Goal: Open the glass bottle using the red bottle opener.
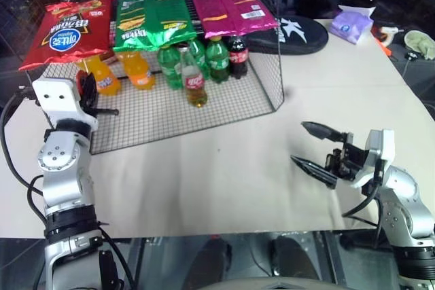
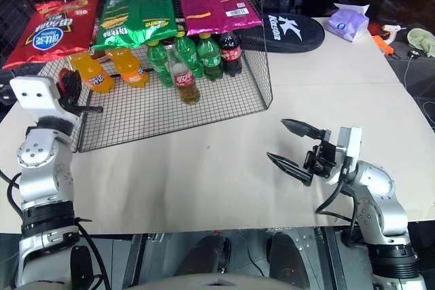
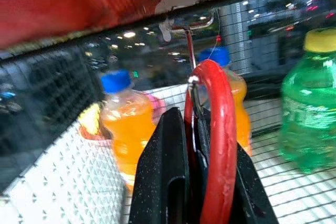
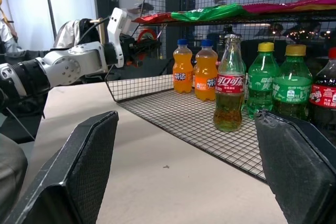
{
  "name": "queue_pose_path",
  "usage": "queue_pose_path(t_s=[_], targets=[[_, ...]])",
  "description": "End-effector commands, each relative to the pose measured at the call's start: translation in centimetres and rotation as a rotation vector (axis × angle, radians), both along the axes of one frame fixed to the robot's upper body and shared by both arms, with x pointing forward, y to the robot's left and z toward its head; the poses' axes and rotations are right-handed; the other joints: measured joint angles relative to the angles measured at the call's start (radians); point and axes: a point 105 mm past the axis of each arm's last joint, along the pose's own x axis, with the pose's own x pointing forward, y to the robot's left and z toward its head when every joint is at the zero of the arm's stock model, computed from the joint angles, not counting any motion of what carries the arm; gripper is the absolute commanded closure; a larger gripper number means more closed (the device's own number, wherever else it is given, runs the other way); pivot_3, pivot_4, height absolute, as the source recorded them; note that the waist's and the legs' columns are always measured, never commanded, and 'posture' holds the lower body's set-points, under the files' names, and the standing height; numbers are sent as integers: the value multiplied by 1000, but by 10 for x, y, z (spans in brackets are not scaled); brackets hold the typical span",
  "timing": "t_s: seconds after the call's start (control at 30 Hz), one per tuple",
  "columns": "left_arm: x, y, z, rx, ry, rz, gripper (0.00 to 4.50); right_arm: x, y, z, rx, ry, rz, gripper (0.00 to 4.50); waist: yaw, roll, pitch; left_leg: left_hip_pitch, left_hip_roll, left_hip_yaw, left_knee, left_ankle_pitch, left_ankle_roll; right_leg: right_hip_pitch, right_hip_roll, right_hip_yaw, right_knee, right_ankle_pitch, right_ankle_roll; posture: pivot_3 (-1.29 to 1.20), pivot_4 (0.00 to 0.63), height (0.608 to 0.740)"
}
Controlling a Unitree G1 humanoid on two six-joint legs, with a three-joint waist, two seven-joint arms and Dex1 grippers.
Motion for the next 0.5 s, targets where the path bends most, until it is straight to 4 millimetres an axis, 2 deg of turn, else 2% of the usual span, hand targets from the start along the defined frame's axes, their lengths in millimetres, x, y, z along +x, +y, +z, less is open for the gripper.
queue_pose_path(t_s=[0.03,0.37,0.5], targets=[[-13,2,25,63,-124,76,4406,-2,-2,8,3,-45,1,294,-2,0,0,0,0,0,0,0,0,0,0,0,0,0,0,0,150,740],[-17,20,37,119,-165,252,4406,-1,-2,5,-10,-46,-7,294,-5,0,0,0,1,2,0,0,0,-2,0,1,1,0,0,0,150,740],[-13,19,38,121,-162,252,4406,0,-2,5,-13,-47,-15,294,-5,0,0,0,1,2,0,0,0,-2,0,1,1,0,0,0,150,740]])
